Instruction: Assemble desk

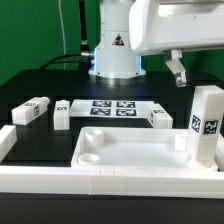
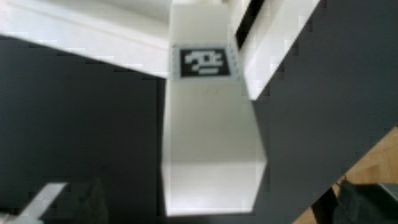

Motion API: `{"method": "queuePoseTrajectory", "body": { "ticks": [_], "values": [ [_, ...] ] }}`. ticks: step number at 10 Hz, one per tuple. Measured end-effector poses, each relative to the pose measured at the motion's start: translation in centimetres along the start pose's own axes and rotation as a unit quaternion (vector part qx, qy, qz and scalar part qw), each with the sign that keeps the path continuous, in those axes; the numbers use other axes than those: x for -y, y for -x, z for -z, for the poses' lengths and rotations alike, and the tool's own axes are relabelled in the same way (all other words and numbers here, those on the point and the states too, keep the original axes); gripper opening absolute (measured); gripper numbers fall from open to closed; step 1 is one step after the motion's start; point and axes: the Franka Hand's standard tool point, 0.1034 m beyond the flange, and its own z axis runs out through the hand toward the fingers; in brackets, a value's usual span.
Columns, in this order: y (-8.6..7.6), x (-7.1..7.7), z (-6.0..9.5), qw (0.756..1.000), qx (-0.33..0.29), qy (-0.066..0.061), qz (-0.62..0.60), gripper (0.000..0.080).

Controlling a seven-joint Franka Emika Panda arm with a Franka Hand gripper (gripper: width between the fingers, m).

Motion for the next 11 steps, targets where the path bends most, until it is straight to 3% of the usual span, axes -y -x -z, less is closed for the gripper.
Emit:
{"method": "queuePoseTrajectory", "body": {
  "ticks": [1, 3, 8, 9, 11],
  "values": [
    [0.2, 0.1, -0.1, 1.0, 0.006, -0.002, 0.0, 0.0649],
    [0.9, 1.1, -0.6, 0.997, 0.073, -0.024, 0.0, 0.0649],
    [1.9, -0.4, -0.9, 0.973, 0.223, -0.05, 0.007, 0.0649],
    [1.9, -0.1, -0.9, 0.969, 0.239, -0.055, 0.008, 0.0649],
    [1.7, -0.1, -1.1, 0.971, 0.234, -0.052, 0.004, 0.0649]
  ]
}}
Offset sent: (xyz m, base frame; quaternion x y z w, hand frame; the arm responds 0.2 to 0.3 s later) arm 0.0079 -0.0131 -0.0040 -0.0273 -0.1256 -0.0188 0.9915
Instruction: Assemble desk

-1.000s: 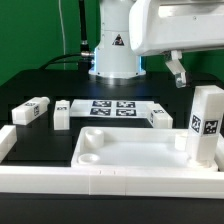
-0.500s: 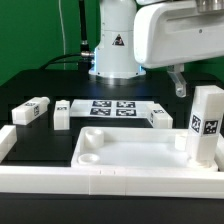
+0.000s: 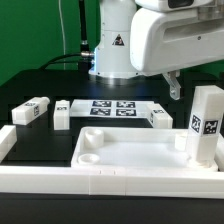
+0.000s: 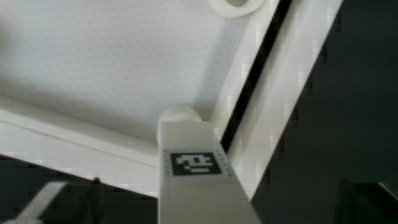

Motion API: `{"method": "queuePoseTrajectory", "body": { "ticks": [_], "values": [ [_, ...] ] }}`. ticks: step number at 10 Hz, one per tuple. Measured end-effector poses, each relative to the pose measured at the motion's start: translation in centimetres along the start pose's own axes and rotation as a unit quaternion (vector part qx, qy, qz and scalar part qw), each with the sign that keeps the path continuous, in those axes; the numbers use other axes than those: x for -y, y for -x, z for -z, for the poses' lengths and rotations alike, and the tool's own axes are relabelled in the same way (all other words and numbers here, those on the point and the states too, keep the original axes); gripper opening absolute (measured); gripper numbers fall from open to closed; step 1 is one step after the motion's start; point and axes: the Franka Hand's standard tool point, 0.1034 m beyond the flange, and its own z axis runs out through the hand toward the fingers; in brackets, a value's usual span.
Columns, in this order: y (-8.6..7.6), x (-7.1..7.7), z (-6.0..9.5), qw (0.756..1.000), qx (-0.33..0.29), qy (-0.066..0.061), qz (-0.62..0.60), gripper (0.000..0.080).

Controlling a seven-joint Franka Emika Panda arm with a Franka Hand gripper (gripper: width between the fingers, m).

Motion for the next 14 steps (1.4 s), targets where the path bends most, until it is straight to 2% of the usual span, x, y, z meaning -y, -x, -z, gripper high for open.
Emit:
{"method": "queuePoseTrajectory", "body": {
  "ticks": [1, 2, 4, 10, 11, 12, 13, 14],
  "values": [
    [-0.2, 0.3, 0.0, 0.999, 0.001, 0.021, -0.043, 0.0649],
    [-0.5, 0.6, 0.0, 0.999, 0.0, 0.031, -0.043, 0.0649],
    [-1.2, 0.1, 0.5, 0.998, -0.015, 0.034, -0.045, 0.0649],
    [-1.5, -0.5, 0.7, 0.999, -0.015, 0.033, -0.023, 0.0649],
    [-1.4, -0.5, 0.5, 0.999, -0.013, 0.033, -0.018, 0.0525],
    [-1.4, -0.6, 0.5, 0.999, -0.013, 0.033, -0.013, 0.0525],
    [-1.4, -0.6, 0.5, 0.999, -0.013, 0.033, -0.013, 0.0324],
    [-1.4, -0.5, 0.5, 0.999, -0.013, 0.033, -0.013, 0.0286]
  ]
}}
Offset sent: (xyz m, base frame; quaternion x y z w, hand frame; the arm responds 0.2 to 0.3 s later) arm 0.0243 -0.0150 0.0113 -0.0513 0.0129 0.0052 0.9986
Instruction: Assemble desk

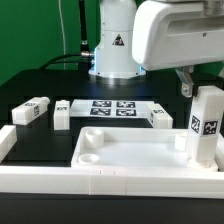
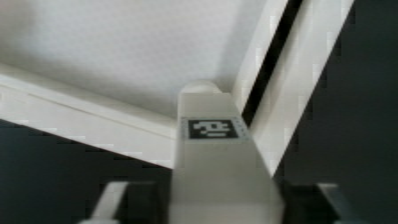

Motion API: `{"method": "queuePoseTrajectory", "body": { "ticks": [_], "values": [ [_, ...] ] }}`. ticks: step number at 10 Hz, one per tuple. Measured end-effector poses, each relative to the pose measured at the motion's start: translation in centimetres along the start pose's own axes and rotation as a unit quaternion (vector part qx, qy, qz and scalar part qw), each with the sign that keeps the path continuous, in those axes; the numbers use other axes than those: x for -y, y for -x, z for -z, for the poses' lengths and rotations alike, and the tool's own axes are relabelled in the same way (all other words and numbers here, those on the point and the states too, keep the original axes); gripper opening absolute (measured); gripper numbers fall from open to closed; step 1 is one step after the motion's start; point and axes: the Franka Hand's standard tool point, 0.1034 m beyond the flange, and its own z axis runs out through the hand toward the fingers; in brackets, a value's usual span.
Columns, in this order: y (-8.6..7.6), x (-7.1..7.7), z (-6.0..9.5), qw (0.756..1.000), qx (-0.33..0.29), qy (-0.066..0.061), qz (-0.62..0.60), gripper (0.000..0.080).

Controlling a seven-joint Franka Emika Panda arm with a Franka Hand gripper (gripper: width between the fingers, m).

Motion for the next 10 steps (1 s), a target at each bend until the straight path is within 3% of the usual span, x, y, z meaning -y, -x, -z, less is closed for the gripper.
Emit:
{"method": "queuePoseTrajectory", "body": {
  "ticks": [4, 6, 8, 10],
  "values": [
    [-0.01, 0.05, 0.0, 1.0, 0.0, 0.0, -0.013, 0.0286],
    [-0.04, 0.21, -0.01, 0.997, 0.0, -0.003, -0.079, 0.0286],
    [0.01, 0.27, -0.1, 0.984, -0.01, -0.013, -0.18, 0.0288],
    [0.25, 0.37, -0.17, 0.952, -0.028, -0.033, -0.302, 0.0288]
  ]
}}
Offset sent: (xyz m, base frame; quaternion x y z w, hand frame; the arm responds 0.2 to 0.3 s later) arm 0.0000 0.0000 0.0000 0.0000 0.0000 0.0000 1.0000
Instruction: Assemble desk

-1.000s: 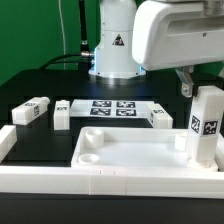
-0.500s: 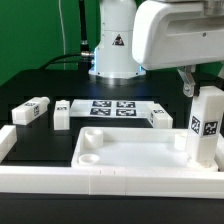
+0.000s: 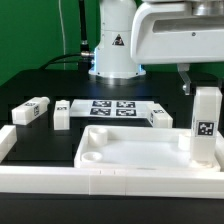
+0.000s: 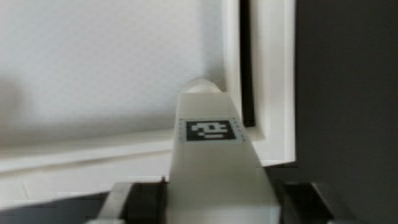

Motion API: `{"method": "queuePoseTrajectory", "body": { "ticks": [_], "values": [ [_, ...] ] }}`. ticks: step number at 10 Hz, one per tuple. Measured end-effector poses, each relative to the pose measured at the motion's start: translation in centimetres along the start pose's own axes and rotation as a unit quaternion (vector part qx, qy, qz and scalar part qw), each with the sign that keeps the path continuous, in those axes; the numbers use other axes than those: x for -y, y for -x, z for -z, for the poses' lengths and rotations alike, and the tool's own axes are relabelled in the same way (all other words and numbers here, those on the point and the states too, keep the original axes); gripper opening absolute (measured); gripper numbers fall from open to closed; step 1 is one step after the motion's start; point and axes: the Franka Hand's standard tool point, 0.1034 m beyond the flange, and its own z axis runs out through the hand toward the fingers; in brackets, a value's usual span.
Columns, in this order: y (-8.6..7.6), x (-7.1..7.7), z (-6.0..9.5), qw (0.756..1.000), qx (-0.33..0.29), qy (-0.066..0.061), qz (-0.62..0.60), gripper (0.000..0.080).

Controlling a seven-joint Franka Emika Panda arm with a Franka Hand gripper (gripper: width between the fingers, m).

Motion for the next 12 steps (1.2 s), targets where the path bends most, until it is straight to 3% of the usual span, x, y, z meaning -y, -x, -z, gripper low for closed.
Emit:
{"method": "queuePoseTrajectory", "body": {
  "ticks": [3, 7, 8, 9, 10, 11, 12],
  "values": [
    [0.06, 0.35, -0.12, 0.99, -0.014, -0.02, -0.141, 0.0288],
    [0.29, 0.96, -0.16, 0.969, -0.009, -0.026, -0.245, 0.0288],
    [0.3, 0.96, -0.19, 0.969, -0.009, -0.026, -0.245, 0.0367],
    [0.32, 0.97, -0.23, 0.971, -0.009, -0.025, -0.237, 0.0503],
    [0.31, 0.93, -0.28, 0.978, -0.009, -0.024, -0.205, 0.0503],
    [0.25, 0.89, -0.3, 0.982, -0.009, -0.024, -0.186, 0.0623],
    [0.24, 1.03, -0.28, 0.987, -0.011, -0.024, -0.156, 0.0642]
  ]
}}
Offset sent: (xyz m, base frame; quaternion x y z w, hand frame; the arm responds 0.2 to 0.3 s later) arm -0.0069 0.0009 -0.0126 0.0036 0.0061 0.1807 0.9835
